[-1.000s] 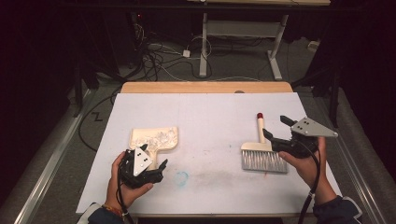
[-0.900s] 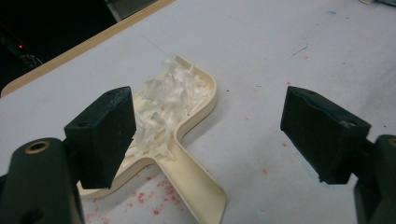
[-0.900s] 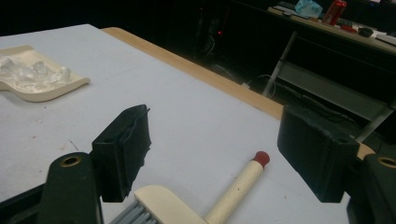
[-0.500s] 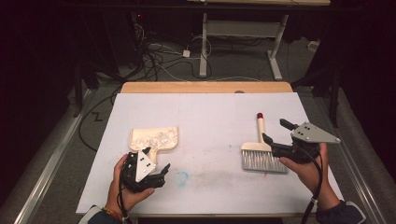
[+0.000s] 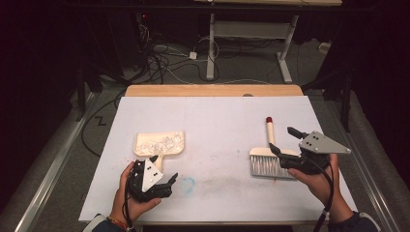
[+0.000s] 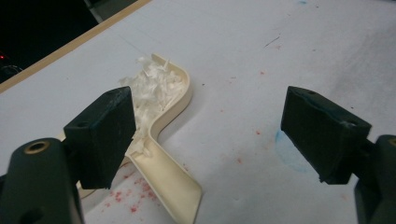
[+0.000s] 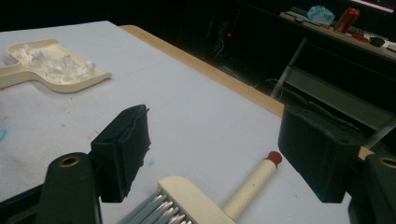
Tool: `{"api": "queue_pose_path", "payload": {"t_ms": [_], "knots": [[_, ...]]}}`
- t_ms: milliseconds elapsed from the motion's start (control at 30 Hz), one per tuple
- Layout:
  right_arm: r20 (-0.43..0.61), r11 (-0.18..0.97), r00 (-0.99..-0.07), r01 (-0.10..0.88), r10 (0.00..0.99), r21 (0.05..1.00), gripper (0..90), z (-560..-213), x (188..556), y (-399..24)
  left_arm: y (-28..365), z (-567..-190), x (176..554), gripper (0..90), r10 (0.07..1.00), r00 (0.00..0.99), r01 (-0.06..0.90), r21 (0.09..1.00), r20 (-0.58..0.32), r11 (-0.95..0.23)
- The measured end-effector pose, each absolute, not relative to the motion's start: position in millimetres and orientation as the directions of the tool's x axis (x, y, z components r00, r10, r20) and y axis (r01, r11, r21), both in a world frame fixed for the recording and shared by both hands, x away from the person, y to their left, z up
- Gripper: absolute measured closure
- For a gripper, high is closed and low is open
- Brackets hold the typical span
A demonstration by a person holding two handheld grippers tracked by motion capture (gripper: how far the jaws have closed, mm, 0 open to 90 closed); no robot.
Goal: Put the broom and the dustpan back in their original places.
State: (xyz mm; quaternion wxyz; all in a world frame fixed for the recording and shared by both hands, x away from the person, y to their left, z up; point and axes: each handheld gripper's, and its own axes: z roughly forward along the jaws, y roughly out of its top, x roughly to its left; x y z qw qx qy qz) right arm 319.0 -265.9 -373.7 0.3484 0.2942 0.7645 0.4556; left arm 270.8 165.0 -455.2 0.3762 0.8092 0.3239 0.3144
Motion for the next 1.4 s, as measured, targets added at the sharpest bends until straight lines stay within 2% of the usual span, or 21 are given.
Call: {"api": "queue_pose_path", "payload": {"t_ms": [800, 1100, 1200, 1400], "knots": [[-0.278, 0.445, -0.628, 0.122, 0.727, 0.887, 24.1, -382.3, 300.6, -257.8, 164.1, -463.2, 258.8, 17.1, 0.744, 0.617, 0.286, 0.808, 0.255, -0.515], [-0.296, 0.456, -0.603, 0.128, 0.741, 0.881, 20.6, -386.8, 291.1, -265.1, 165.3, -467.6, 257.1, 17.1, 0.738, 0.624, 0.297, 0.796, 0.256, -0.527], [-0.349, 0.496, -0.559, 0.132, 0.752, 0.858, 19.4, -389.9, 287.5, -265.2, 165.6, -468.5, 257.0, 17.1, 0.737, 0.626, 0.301, 0.792, 0.256, -0.531], [-0.352, 0.5, -0.564, 0.127, 0.747, 0.857, 19.1, -395.8, 282.2, -270.7, 164.7, -469.5, 257.0, 17.1, 0.731, 0.632, 0.301, 0.787, 0.257, -0.538]]}}
